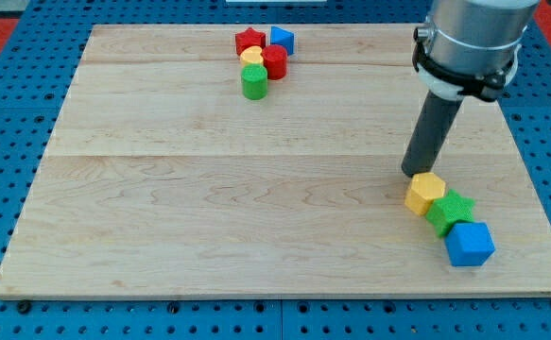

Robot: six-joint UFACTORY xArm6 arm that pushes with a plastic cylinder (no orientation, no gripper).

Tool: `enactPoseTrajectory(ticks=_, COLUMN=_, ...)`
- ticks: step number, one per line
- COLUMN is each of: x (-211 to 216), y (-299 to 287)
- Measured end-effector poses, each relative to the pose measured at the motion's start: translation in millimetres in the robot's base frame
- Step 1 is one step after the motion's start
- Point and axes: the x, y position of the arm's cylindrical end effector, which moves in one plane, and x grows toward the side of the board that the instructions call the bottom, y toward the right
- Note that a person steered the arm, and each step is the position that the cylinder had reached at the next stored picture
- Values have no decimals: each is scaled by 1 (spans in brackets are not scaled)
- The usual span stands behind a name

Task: Move your arm towards the blue triangle

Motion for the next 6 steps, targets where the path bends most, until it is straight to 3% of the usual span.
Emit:
enactPoseTrajectory(ticks=1, x=2, y=-1)
enactPoseTrajectory(ticks=2, x=-45, y=0)
enactPoseTrajectory(ticks=4, x=-216, y=-16)
enactPoseTrajectory(ticks=5, x=-255, y=-29)
enactPoseTrajectory(ticks=6, x=-255, y=-29)
